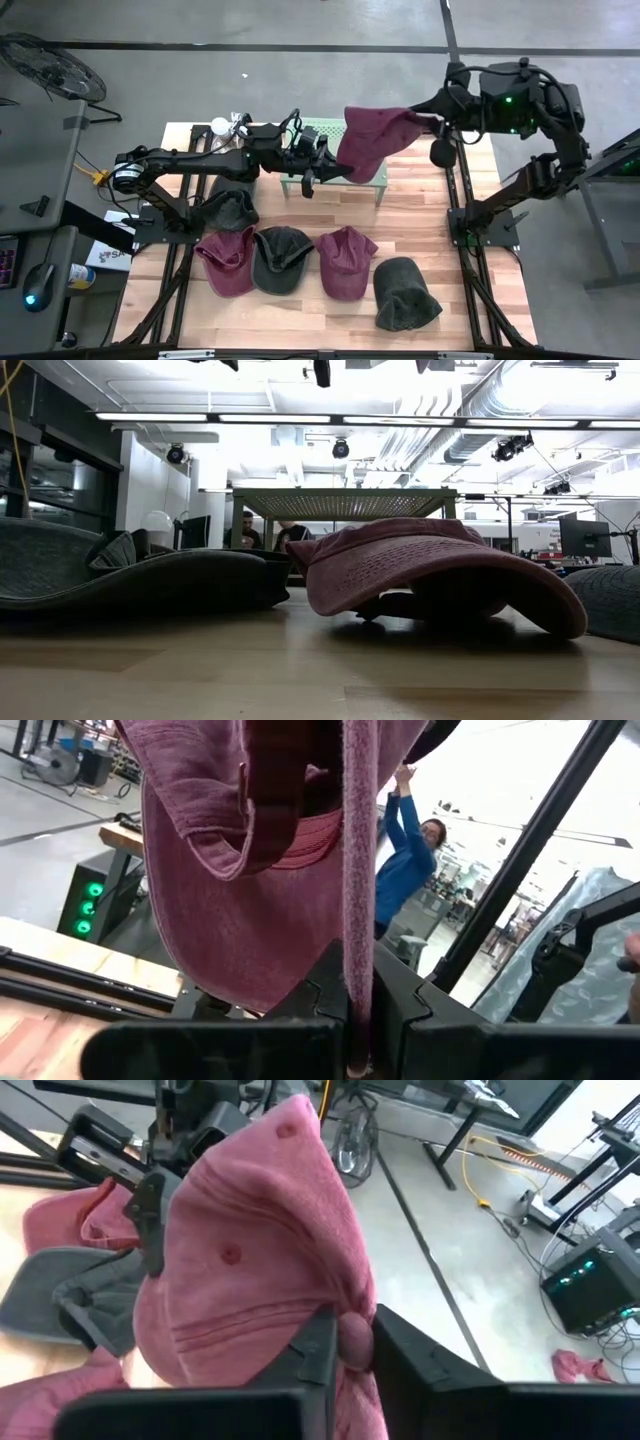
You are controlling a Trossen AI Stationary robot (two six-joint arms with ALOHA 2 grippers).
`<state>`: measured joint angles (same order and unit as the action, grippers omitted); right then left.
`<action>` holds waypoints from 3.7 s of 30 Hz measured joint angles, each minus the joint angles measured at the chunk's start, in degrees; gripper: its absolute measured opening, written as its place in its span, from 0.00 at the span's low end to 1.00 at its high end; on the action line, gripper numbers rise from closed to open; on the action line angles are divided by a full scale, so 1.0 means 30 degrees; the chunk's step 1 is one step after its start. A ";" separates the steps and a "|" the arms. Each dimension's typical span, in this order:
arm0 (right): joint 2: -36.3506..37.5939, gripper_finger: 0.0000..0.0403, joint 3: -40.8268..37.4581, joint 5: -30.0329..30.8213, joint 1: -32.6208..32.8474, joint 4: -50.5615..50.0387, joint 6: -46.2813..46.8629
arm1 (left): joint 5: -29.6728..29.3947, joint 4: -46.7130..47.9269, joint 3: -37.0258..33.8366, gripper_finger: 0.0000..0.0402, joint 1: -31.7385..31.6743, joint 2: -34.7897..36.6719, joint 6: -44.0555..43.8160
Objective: Pick & Place hat
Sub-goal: Put the top dark red cap on the shelf
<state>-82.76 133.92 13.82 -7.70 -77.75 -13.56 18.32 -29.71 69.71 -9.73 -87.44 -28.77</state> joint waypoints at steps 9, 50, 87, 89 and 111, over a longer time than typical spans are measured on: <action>-0.0015 0.09 -0.0025 -0.0223 0.0000 -0.0182 0.0521 | -0.0014 0.0000 0.0000 0.02 -0.0003 0.0007 -0.0021; -0.3899 0.09 -0.0054 -0.6167 -0.4499 -0.2162 0.0994 | -0.8159 1.1267 -0.0001 0.63 -0.0878 0.7919 0.7512; -0.7468 0.09 -0.0054 -0.5577 -0.6609 -0.2655 -0.1959 | -0.7896 1.1415 -0.0007 0.63 -0.0878 0.7832 0.7002; -0.7568 0.09 -0.0054 -0.5239 -0.6696 -0.2626 -0.1916 | -0.7896 1.1387 -0.0007 0.63 -0.0878 0.7839 0.7002; -0.7664 0.09 -0.3910 -0.5136 -0.7424 -0.0734 -0.1538 | -0.7772 1.0914 -0.0007 0.63 -0.0878 0.7876 0.6929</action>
<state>-105.75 122.19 -1.59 -29.98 -79.95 -18.17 -4.99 3.03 69.69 -12.36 -63.81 -7.99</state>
